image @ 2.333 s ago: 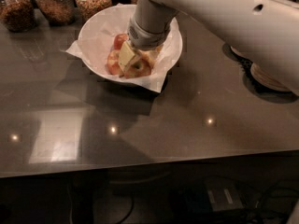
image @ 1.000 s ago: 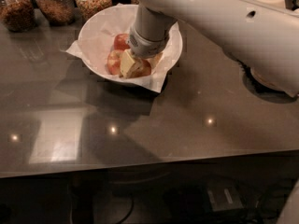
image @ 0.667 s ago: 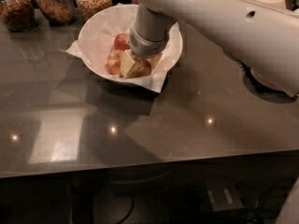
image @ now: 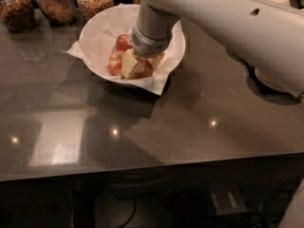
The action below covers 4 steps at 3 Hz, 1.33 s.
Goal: Pick apple from white bowl
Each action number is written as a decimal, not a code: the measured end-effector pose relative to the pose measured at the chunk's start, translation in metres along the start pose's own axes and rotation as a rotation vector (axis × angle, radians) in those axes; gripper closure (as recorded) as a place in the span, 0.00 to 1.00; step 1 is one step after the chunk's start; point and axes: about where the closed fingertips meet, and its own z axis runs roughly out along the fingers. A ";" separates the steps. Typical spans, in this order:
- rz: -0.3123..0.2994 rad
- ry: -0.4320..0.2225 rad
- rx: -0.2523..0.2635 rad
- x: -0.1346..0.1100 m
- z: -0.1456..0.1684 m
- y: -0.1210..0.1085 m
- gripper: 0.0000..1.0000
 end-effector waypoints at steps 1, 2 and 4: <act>-0.013 -0.011 0.011 -0.002 -0.006 -0.001 1.00; -0.027 -0.030 0.030 -0.006 -0.015 -0.004 1.00; -0.040 -0.089 0.087 -0.012 -0.046 -0.014 1.00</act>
Offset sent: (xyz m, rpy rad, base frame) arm 0.0048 -0.0080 0.0287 -0.0217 -0.0804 0.0165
